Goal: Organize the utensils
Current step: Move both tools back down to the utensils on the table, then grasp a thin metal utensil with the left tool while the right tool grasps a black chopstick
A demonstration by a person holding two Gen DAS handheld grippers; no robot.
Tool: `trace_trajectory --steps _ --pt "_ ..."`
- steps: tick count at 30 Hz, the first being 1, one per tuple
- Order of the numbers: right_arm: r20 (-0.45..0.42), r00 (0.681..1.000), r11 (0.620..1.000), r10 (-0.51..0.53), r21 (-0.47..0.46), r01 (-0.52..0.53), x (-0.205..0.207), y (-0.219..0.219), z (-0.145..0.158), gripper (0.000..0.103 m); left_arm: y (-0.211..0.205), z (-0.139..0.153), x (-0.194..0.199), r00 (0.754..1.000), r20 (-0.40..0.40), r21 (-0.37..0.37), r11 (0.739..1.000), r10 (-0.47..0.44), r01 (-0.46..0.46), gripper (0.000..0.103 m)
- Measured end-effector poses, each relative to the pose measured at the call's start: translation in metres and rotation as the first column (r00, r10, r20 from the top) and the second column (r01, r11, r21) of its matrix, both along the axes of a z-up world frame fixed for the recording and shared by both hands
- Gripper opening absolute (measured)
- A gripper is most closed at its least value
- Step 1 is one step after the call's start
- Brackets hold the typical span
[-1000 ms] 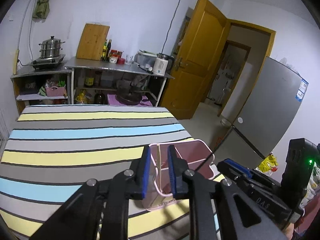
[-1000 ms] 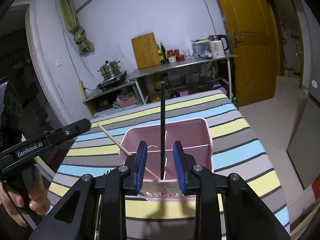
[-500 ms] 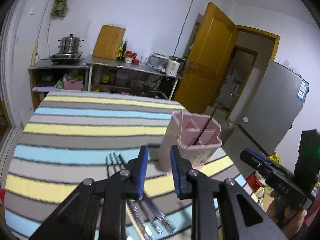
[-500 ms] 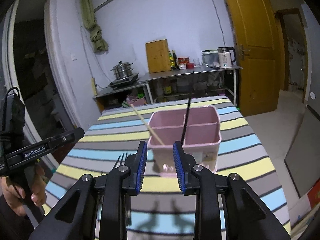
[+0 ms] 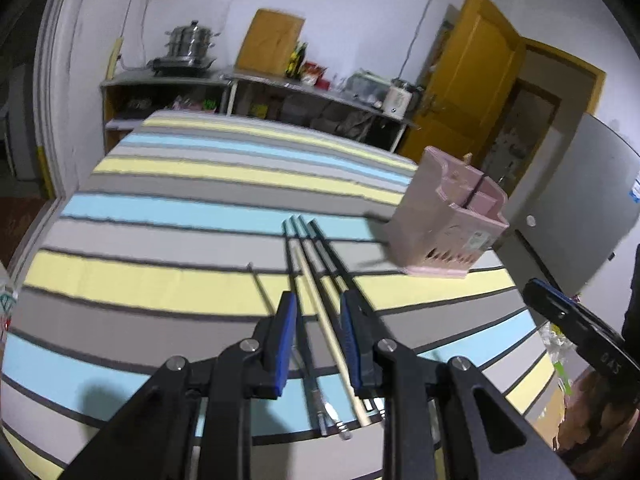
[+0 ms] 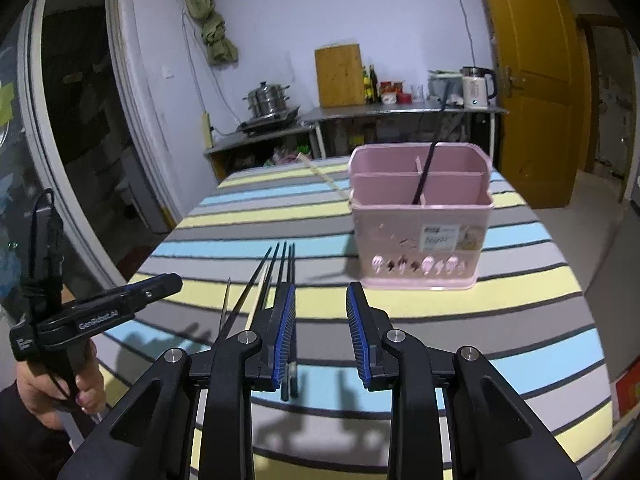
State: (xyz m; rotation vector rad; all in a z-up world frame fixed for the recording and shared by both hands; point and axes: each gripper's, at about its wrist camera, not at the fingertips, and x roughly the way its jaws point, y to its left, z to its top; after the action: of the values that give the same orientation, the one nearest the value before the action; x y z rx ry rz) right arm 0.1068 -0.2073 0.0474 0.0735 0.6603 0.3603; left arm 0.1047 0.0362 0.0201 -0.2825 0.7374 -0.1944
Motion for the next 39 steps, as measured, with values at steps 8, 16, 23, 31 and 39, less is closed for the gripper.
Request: trace_trajectory --steps 8,16,23,31,39 --pt "-0.063 0.998 0.999 0.031 -0.018 -0.033 0.017 0.017 -0.025 0.026 0.011 -0.034 0.025 0.993 -0.104 -0.010 0.998 0.062 -0.064 0.024" --pt "-0.143 0.987 0.995 0.072 -0.058 -0.081 0.054 0.041 -0.059 0.018 0.014 -0.063 0.056 0.976 -0.196 -0.021 0.995 0.096 -0.102 0.024" --pt "-0.206 0.972 0.987 0.113 -0.088 -0.134 0.088 0.065 -0.088 0.012 0.009 -0.067 0.069 0.975 -0.197 0.013 0.995 0.101 -0.100 0.024" --pt "-0.234 0.962 0.983 0.138 -0.090 -0.163 0.108 0.077 -0.103 0.010 0.005 -0.067 0.071 0.978 -0.175 0.089 0.992 0.109 -0.095 0.019" --pt "-0.242 0.959 0.977 0.148 -0.111 -0.179 0.120 0.088 -0.105 0.010 -0.001 -0.066 0.078 0.981 -0.166 0.153 0.986 0.099 -0.073 0.016"
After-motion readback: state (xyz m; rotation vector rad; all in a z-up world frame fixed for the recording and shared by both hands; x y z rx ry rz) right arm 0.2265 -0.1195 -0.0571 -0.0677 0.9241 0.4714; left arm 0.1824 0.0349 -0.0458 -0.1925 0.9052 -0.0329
